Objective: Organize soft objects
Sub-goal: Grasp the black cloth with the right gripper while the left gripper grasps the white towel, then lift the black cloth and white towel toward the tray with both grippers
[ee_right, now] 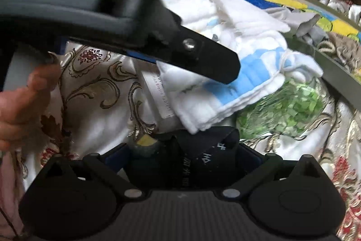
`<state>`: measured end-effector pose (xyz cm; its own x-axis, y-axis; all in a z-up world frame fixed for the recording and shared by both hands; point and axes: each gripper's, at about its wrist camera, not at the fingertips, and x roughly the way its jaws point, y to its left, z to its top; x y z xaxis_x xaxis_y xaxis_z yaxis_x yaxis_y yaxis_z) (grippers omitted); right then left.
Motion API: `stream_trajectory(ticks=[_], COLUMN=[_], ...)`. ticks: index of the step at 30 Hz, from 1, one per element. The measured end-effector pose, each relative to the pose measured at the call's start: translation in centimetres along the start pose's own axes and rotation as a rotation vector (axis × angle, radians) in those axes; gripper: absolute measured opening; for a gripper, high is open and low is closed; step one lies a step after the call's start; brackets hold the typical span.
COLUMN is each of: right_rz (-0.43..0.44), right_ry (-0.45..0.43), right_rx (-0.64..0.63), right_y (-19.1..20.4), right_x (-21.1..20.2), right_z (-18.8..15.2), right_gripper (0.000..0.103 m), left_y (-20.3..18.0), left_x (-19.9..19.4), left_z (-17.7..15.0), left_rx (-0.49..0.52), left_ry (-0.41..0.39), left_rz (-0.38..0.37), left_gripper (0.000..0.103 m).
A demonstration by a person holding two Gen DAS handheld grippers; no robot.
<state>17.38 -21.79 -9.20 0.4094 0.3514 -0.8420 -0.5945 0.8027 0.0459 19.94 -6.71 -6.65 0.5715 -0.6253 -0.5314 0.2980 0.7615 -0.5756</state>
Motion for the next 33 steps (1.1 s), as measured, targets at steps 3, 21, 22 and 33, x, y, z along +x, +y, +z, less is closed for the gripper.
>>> stream_trajectory(ticks=[3, 21, 22, 33], right_rz=[0.004, -0.106, -0.115, -0.169], right_ry=[0.010, 0.030, 0.025, -0.179], right_rx=[0.000, -0.036, -0.037, 0.070], right_y=[-0.2, -0.2, -0.1, -0.8], right_x=[0.4, -1.4, -1.6, -6.6], right_z=[0.1, -1.5, -1.7, -1.7], right_gripper=[0.097, 0.017, 0.014, 0.011], left_y=[0.3, -3.8, -4.1, -5.6], left_x=[0.4, -1.9, -2.1, -5.3], left_z=[0.0, -1.8, -1.9, -2.3], left_rx=[-0.022, 0.225, 0.241, 0.374], left_ry=[0.012, -0.073, -0.078, -0.167], left_rz=[0.011, 0.095, 0.101, 0.306], left_gripper=[0.033, 0.008, 0.008, 0.007])
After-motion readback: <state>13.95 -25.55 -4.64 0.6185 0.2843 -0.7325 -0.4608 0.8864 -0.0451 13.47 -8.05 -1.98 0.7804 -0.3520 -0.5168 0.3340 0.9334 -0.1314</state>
